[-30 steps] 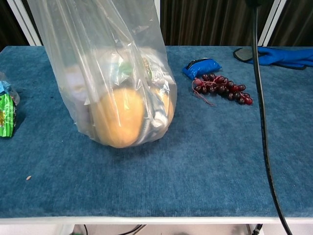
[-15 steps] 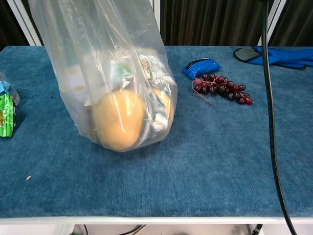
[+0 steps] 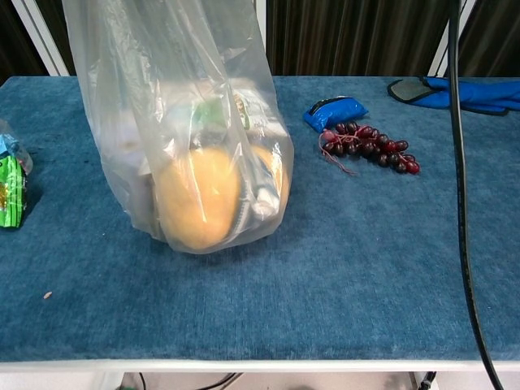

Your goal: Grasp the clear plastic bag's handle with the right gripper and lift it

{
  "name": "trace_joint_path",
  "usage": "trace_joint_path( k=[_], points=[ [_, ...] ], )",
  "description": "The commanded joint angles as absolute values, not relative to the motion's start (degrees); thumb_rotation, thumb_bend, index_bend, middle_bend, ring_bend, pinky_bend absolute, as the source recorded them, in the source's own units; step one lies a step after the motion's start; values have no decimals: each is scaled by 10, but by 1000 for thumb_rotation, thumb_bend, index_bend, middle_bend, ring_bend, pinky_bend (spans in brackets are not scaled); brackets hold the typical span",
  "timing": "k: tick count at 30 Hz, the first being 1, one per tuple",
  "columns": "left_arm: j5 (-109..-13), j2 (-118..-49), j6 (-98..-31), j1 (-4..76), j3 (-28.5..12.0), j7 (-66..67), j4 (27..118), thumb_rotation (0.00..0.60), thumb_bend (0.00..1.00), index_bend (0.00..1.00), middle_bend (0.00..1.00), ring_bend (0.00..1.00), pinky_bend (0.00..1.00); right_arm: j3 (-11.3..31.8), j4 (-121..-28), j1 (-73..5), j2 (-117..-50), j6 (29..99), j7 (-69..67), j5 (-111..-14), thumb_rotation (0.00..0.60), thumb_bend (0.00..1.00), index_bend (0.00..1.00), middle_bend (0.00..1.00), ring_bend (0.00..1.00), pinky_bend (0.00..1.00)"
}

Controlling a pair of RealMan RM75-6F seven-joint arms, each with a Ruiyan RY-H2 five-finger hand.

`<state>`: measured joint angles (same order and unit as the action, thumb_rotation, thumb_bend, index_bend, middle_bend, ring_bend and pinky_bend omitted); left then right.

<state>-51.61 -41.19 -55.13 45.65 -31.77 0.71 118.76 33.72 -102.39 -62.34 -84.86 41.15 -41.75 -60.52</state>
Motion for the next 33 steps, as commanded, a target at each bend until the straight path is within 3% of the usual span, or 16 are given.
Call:
trace_joint_path(
  k=[1, 12, 17, 24, 33],
  points=[
    [-534, -382, -537, 434, -320, -29, 1187, 600, 0, 23, 117, 31, 119, 338, -1025, -622, -847, 410, -419, -606, 600, 347, 687, 614, 483, 473],
    [-535, -306, -535, 363, -316, -138, 1145, 600, 49, 24, 89, 30, 120, 346, -1041, -616, -840, 406, -433, -607, 600, 348, 687, 614, 483, 473],
    [-555, -322, -579, 332, -304, -175, 1135, 600, 128, 26, 90, 30, 122, 370, -1057, -614, -837, 423, -441, -600, 600, 348, 690, 600, 483, 467],
    [-591, -358, -622, 312, -273, -154, 1111, 600, 132, 29, 104, 30, 125, 419, -1076, -625, -814, 432, -444, -557, 600, 339, 637, 559, 468, 442],
    [-627, -389, -672, 283, -256, -182, 1090, 600, 134, 33, 104, 30, 128, 494, -1113, -647, -776, 507, -384, -484, 600, 340, 532, 484, 391, 379]
  ],
)
